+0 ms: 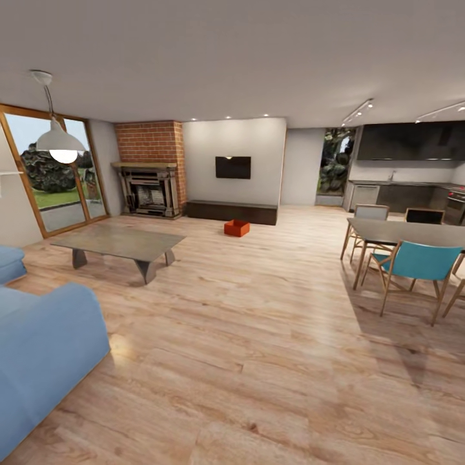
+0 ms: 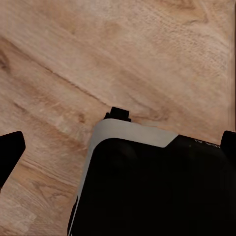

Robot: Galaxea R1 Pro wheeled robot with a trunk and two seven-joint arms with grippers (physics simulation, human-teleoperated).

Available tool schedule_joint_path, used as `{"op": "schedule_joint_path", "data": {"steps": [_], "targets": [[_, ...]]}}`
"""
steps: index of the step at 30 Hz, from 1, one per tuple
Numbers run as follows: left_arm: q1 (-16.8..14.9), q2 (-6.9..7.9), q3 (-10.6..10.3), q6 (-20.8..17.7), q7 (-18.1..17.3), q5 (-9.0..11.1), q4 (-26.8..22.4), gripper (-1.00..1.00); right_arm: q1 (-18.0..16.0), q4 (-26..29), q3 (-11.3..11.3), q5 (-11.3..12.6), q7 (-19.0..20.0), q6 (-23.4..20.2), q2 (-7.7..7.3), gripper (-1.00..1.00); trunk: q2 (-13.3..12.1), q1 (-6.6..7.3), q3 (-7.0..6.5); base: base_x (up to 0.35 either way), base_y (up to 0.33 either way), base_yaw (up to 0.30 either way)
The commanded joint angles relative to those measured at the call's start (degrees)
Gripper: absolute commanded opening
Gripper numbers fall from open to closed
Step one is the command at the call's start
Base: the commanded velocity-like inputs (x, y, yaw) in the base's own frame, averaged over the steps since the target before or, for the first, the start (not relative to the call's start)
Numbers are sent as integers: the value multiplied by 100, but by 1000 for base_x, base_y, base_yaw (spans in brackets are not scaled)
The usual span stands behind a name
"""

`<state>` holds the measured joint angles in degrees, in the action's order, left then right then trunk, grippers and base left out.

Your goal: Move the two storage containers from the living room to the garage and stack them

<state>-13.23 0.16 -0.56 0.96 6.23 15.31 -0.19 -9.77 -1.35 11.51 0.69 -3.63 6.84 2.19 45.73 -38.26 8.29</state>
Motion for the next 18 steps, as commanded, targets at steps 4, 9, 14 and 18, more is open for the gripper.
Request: {"op": "schedule_joint_path", "data": {"steps": [4,9,14,18], "targets": [[-4,-5,-13,1,10,21,1,100,-7,-21,35,16,-24,24,1,100,5,-4,8,323,0,0],[-4,-10,-12,1,10,17,1,100,-7,-24,35,23,-24,24,1,100,5,-4,8,323,0,0],[-4,-7,-10,1,10,16,1,100,-7,-23,35,21,-24,28,0,100,5,-4,8,323,0,0],[-4,-20,-14,0,10,16,1,100,-7,-23,35,19,-24,25,0,100,5,-4,8,323,0,0]]}}
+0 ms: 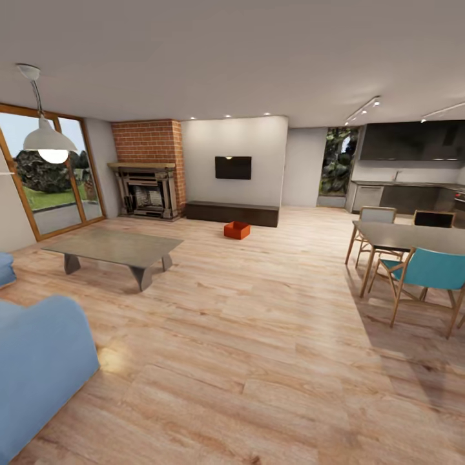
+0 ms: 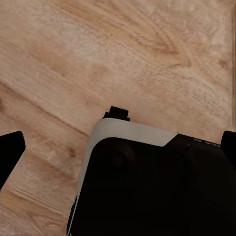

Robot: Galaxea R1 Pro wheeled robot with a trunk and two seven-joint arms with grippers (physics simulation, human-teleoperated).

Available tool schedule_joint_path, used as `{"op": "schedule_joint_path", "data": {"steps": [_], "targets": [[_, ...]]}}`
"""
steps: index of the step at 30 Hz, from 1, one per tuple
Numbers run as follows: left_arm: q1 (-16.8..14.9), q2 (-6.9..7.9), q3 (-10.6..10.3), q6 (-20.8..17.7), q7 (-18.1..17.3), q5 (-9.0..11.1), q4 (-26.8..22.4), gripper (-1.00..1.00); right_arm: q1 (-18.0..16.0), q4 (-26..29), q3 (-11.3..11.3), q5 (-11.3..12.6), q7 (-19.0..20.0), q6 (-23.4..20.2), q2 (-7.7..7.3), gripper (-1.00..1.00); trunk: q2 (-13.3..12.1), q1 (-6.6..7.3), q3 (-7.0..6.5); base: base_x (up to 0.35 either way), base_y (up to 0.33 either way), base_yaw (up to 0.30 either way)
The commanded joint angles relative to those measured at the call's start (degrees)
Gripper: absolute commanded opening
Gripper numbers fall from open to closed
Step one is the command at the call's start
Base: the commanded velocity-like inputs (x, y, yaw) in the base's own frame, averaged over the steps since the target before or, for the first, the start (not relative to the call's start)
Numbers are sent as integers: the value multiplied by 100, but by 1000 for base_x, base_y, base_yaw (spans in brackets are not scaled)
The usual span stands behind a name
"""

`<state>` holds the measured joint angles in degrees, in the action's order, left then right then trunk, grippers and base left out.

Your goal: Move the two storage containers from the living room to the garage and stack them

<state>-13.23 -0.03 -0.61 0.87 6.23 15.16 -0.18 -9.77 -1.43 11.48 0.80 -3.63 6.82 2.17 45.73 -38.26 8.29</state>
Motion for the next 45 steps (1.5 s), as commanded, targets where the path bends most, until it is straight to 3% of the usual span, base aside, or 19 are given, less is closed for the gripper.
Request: {"op": "schedule_joint_path", "data": {"steps": [1,45], "targets": [[-4,-2,-9,9,10,31,1,100,-8,-15,38,8,-23,25,3,100,5,-4,8,323,0,0],[-4,-3,-8,10,10,37,1,100,-8,-23,56,-1,-32,21,-6,100,5,-4,8,323,0,0]]}}
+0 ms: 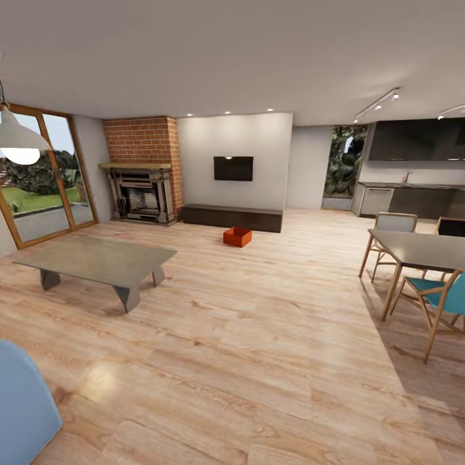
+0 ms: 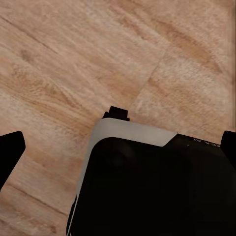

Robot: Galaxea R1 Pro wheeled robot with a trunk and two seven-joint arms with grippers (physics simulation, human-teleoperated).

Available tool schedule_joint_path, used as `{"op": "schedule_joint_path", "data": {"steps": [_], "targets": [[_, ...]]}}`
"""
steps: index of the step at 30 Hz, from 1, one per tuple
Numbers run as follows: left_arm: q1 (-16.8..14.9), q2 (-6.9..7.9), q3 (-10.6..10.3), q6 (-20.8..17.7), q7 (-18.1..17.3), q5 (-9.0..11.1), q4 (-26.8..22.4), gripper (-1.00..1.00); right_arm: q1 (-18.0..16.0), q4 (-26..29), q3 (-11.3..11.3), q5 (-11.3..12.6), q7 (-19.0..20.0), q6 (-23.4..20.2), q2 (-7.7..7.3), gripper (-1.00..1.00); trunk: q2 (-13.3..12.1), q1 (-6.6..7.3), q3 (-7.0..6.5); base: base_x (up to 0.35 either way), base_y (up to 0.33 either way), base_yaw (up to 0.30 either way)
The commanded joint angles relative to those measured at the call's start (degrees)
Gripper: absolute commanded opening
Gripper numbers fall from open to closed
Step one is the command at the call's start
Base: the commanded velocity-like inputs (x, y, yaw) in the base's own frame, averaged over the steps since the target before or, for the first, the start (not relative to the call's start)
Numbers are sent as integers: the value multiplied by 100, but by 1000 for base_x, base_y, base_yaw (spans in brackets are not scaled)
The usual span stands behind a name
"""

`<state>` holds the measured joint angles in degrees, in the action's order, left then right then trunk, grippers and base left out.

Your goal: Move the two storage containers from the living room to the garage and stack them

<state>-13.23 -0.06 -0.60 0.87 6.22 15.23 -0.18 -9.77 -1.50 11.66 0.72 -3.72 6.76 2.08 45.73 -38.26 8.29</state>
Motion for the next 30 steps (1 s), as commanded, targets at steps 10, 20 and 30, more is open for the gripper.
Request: {"op": "schedule_joint_path", "data": {"steps": [10,20,30], "targets": [[-4,3,-6,9,11,24,1,100,-8,-16,37,7,-23,29,3,100,5,-4,8,323,0,0],[-4,-1,-10,9,11,19,1,100,-8,-15,38,7,-23,28,3,100,5,-4,8,323,0,0],[-4,14,-6,-22,11,24,1,100,-8,-16,38,7,-23,27,3,100,5,-4,8,323,0,0]]}}
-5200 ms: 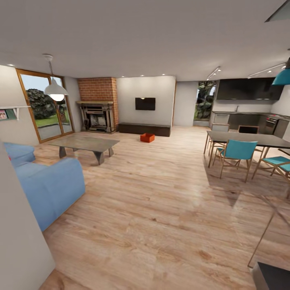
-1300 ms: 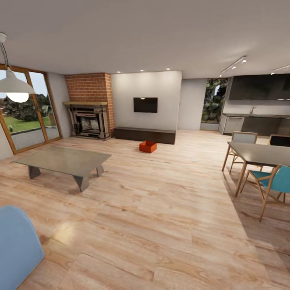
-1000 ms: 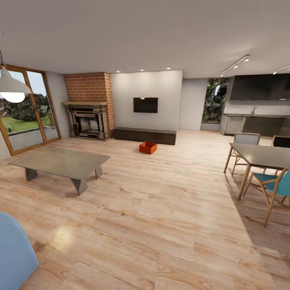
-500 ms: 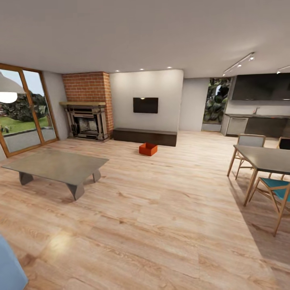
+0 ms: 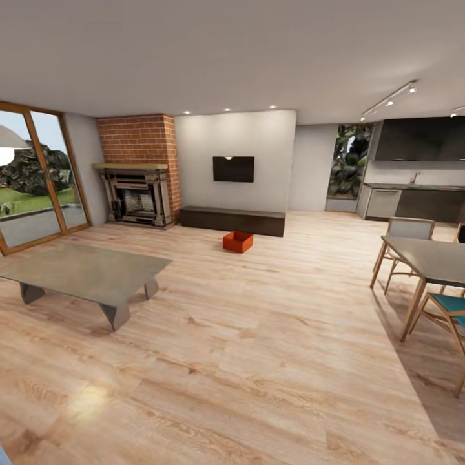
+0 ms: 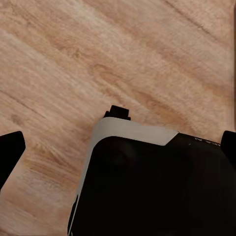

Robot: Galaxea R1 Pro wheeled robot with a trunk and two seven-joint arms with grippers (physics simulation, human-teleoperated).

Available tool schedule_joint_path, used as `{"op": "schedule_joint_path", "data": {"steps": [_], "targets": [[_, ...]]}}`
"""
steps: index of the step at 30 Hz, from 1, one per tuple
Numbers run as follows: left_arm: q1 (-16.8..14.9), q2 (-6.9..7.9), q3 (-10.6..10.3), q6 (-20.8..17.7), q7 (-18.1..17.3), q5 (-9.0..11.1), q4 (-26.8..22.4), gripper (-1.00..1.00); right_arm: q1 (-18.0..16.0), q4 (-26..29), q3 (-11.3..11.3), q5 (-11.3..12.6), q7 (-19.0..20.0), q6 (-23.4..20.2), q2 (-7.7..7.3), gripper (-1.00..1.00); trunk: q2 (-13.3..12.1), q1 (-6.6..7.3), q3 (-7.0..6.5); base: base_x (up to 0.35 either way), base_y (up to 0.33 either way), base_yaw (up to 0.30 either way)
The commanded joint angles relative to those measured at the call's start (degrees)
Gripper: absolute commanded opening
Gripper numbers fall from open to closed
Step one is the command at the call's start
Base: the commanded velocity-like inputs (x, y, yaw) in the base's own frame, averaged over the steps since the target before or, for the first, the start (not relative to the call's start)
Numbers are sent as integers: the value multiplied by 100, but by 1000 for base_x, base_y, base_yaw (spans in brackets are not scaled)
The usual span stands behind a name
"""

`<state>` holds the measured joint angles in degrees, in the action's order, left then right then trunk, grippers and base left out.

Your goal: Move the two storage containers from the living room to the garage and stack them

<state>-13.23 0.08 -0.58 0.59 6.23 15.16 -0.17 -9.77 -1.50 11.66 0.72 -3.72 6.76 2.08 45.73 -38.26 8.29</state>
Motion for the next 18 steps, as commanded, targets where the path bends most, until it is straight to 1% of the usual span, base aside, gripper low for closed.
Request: {"op": "schedule_joint_path", "data": {"steps": [1,18], "targets": [[-4,0,-8,6,10,30,0,100,-8,-16,38,7,-23,27,3,100,5,-4,8,323,0,0],[-4,0,-8,40,10,38,0,100,-8,-17,38,7,-23,24,-23,100,5,-4,8,323,0,0]]}}
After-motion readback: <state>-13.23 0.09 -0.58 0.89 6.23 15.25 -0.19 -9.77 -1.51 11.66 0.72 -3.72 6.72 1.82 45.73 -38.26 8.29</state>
